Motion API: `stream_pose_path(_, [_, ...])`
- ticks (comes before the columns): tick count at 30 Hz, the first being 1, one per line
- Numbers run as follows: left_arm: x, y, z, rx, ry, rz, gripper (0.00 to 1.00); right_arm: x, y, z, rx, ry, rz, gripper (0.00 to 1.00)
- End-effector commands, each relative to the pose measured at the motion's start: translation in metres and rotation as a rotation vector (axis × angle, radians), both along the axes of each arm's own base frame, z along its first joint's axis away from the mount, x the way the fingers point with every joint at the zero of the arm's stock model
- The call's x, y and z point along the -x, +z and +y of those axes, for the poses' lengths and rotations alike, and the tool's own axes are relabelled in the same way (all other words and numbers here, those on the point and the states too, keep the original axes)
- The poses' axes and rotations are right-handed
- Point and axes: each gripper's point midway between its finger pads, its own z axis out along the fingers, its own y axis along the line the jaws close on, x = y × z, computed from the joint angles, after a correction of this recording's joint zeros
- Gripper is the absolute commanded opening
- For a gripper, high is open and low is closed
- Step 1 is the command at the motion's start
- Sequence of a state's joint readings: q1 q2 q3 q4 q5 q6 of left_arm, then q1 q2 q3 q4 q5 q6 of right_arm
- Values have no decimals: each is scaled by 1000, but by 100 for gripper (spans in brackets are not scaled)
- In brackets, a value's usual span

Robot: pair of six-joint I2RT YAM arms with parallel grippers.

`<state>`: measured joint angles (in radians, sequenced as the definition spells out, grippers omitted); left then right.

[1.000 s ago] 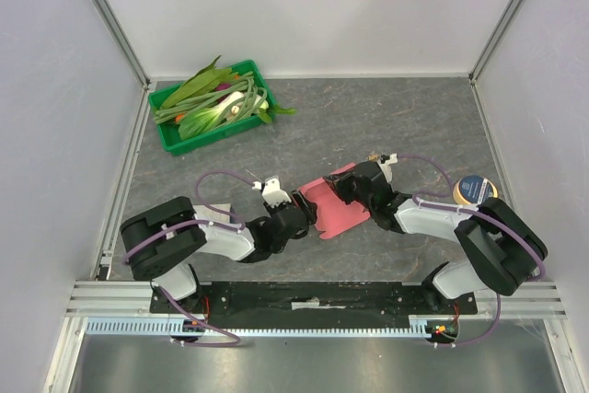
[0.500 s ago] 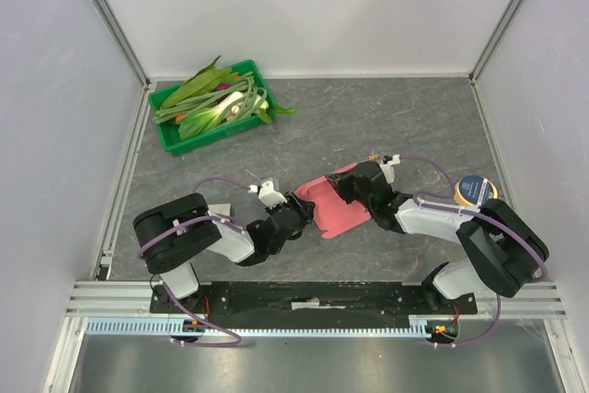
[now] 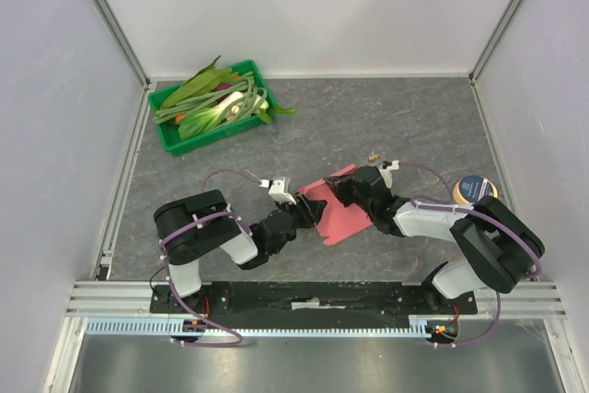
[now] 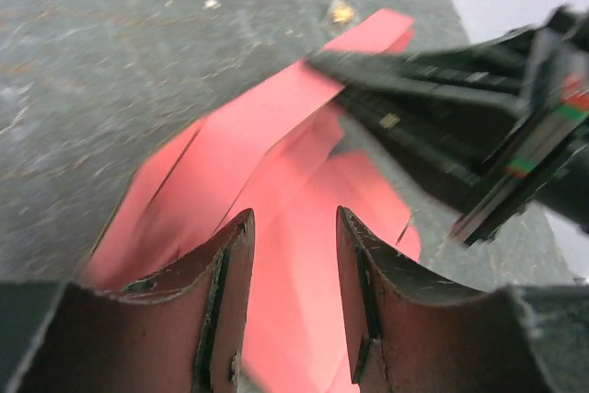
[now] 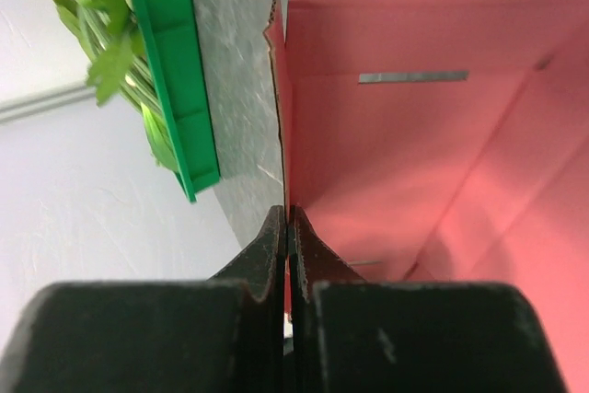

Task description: Fold the paper box

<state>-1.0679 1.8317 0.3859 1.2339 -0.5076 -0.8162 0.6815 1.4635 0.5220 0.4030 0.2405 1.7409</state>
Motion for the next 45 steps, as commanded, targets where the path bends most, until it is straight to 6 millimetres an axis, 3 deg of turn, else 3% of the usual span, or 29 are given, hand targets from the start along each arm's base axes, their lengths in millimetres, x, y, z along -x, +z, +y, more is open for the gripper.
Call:
stream_pose_path(1, [-11, 63, -23, 78, -52, -199, 48, 39, -50, 3, 42, 73, 166, 0])
stream_pose_path(6, [-6, 65, -27, 79, -109, -201, 49, 39, -49, 0, 49, 63, 160, 0])
stream_pose_path(7, [0, 56, -20, 55, -123, -188, 49, 38, -48, -1, 54, 62, 152, 0])
stream_pose_path(8, [7, 64, -16, 60, -151, -206, 50, 36, -47, -3, 64, 57, 144, 0])
stream_pose_path(10, [23, 55, -1, 14, -196, -206, 50, 35, -45, -3, 82, 68, 128, 0])
stream_pose_path(11, [32, 72, 0, 35, -243, -241, 50, 34, -44, -2, 86, 73, 122, 0])
stream_pose_path(13, [48, 63, 6, -37, -320, -217, 50, 31, -41, 1, 75, 84, 90, 0])
stream_pose_path(14, [59, 85, 3, -27, -386, -269, 50, 33, -44, 2, 69, 95, 91, 0])
stream_pose_path(15, [64, 83, 4, -62, -415, -256, 49, 28, -35, 7, 45, 101, 52, 0])
stream_pose_path(16, [69, 68, 12, -127, -435, -212, 49, 27, -32, 8, 52, 113, 30, 0])
stream_pose_path(18, [75, 83, 30, -117, -413, -244, 50, 23, -22, 10, 56, 119, -13, 0])
stream_pose_path(19, [77, 69, 41, -175, -402, -200, 52, 21, -17, 10, 66, 128, -40, 0])
stream_pose_path(21, [65, 75, 58, -194, -301, -179, 59, 15, -4, 12, 55, 122, -91, 0])
stream_pose_path(22, [64, 61, 68, -248, -279, -132, 61, 13, -1, 14, 55, 126, -99, 0])
stream_pose_path(26, [52, 50, 87, -200, -203, -48, 65, 0, 19, 25, 19, 140, -165, 0])
stream_pose_path(31, [50, 36, 89, -217, -213, -27, 56, -8, 22, 33, -70, 140, -180, 0])
stream_pose_path(33, [45, 27, 91, -254, -190, 13, 59, -11, 28, 35, -101, 135, -197, 0])
stream_pose_path(34, [41, 19, 95, -275, -163, 46, 65, -11, 28, 36, -102, 134, -200, 0])
stream_pose_path(36, [35, 19, 94, -275, -151, 53, 67, -10, 25, 35, -96, 134, -191, 0])
stream_pose_path(42, [22, 9, 87, -324, -175, 36, 62, 4, 9, 24, -67, 155, -188, 0])
stream_pose_path(45, [14, 9, 76, -346, -199, 1, 60, 7, 12, 22, -82, 157, -206, 0])
